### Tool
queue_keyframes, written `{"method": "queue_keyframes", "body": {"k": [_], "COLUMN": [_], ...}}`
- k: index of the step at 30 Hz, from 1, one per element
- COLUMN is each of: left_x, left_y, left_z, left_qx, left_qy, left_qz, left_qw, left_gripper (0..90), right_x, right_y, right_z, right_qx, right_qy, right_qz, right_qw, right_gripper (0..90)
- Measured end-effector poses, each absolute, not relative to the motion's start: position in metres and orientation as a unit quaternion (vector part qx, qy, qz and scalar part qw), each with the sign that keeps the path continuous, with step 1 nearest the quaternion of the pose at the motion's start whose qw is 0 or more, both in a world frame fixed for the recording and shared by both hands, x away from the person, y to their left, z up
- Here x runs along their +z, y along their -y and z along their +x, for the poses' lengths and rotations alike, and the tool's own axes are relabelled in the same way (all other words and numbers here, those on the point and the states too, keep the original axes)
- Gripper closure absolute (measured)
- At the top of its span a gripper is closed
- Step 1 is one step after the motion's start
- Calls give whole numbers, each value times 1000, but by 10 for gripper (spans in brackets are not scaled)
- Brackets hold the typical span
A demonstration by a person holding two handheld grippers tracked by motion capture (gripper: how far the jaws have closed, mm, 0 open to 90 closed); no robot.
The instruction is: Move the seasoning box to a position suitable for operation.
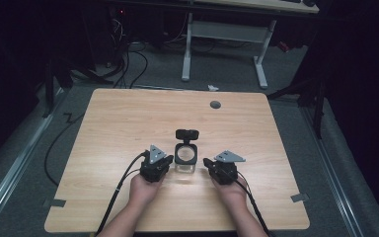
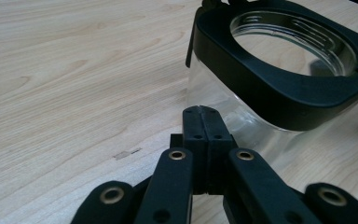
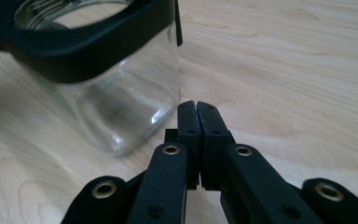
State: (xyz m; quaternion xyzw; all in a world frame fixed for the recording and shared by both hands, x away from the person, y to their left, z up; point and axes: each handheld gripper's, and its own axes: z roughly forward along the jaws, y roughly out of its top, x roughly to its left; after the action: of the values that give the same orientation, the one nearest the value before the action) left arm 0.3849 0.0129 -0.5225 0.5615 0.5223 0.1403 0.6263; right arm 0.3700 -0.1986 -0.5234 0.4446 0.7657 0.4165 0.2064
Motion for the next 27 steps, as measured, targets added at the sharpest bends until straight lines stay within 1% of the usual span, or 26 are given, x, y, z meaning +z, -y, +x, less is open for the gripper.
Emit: {"method": "queue_keyframes", "body": {"k": [8,20,27], "left_x": [-522,-522,-523], "left_y": [-9,-9,-11], "left_z": [380,380,381], "left_qx": [135,135,135], "left_qy": [-518,-522,-522], "left_qz": [565,560,560], "left_qw": [629,629,629], "left_gripper": [900,900,900], "right_x": [-520,-519,-521], "right_y": [190,186,186], "right_z": [379,372,370], "right_qx": [420,416,414], "right_qy": [-769,-774,-778], "right_qz": [437,433,427], "right_qw": [204,202,200], "right_gripper": [887,898,888]}}
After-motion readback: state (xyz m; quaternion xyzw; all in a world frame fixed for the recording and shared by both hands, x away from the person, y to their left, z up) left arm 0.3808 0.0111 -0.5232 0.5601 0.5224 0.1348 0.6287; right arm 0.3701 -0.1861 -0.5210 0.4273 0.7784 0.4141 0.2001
